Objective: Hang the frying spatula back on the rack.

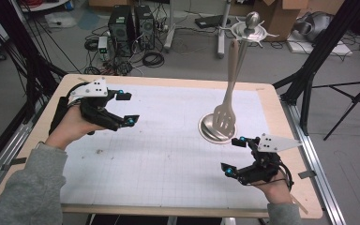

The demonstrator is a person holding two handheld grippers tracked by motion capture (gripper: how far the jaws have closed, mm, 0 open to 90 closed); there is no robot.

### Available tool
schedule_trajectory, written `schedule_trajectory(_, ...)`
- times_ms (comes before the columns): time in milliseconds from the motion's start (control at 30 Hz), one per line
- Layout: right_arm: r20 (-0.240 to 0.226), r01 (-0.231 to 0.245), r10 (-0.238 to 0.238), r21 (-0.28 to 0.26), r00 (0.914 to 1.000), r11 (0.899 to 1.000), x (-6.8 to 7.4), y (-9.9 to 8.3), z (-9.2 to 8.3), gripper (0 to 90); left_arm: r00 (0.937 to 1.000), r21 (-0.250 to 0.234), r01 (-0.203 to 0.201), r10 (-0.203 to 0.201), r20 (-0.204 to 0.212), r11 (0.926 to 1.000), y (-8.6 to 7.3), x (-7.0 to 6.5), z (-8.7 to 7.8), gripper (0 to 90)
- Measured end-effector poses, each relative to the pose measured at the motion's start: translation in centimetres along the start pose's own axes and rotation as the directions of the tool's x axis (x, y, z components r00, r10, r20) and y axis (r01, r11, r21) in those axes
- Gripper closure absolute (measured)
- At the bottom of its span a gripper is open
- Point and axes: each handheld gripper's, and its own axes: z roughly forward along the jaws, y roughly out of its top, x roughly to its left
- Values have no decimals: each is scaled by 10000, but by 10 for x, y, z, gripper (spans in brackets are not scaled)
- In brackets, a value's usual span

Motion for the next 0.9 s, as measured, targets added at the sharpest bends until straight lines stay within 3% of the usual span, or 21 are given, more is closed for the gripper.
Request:
schedule_trajectory(433, -119, 33, -34, -24, 9999, 10000, -3, 3, 7, 56, 9984, -468, 397, -415, -379, 9981, -29, 2, -28, 155)
schedule_trajectory(900, -193, 40, -40, 8, 9998, 10000, -7, 4, 14, 56, 9936, -788, 459, -537, -990, 9958, -53, -1, -58, 154)
